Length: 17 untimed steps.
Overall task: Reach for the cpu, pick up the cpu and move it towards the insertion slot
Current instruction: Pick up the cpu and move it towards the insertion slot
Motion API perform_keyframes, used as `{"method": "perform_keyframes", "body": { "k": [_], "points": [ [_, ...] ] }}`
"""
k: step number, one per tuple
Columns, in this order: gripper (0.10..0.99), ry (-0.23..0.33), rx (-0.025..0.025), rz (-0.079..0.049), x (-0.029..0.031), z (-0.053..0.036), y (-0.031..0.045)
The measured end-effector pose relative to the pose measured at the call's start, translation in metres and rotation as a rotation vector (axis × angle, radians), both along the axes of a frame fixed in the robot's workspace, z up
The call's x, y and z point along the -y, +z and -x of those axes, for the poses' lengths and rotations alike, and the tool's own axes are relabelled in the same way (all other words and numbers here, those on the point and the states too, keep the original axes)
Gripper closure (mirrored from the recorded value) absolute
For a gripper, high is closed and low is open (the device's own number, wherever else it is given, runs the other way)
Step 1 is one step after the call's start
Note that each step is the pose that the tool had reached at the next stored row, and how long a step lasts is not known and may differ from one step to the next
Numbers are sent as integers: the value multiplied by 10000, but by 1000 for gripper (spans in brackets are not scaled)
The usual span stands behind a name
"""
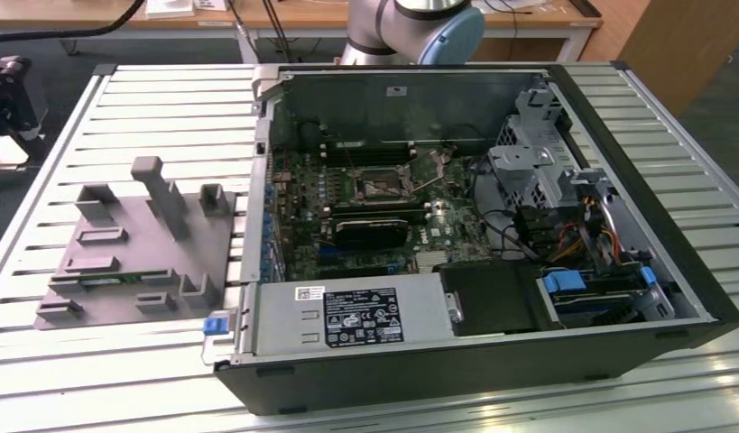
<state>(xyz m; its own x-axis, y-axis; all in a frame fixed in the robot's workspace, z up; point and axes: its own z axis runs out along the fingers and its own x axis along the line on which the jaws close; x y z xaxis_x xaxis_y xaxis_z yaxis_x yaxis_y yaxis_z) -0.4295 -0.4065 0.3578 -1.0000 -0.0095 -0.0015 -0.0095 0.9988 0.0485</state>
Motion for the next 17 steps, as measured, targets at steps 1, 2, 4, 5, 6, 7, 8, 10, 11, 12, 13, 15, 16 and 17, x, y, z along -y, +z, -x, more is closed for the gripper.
{"method": "perform_keyframes", "body": {
  "k": [1, 2, 4, 5, 6, 7, 8, 10, 11, 12, 13, 15, 16, 17],
  "points": [
    [545, 0, 0, 0, 0, 0, 25],
    [545, 0, -1, 1, 0, 0, 51],
    [545, 0, -1, 1, 0, 0, 95],
    [545, -1, 0, 0, -1, 0, 116],
    [545, -1, -1, 0, -1, 0, 139],
    [545, -1, -1, 1, -1, 0, 166],
    [545, -1, -1, 1, -1, 0, 187],
    [545, -2, 0, 0, -2, 0, 225],
    [545, -2, -1, 1, -2, 0, 246],
    [545, -2, 0, 0, -2, 0, 264],
    [545, -2, -1, 0, -2, 0, 285],
    [545, -4, -1, 1, -2, 0, 330],
    [545, -4, -2, 1, -2, 0, 347],
    [545, -5, -1, 0, -2, -1, 358]
  ]
}}
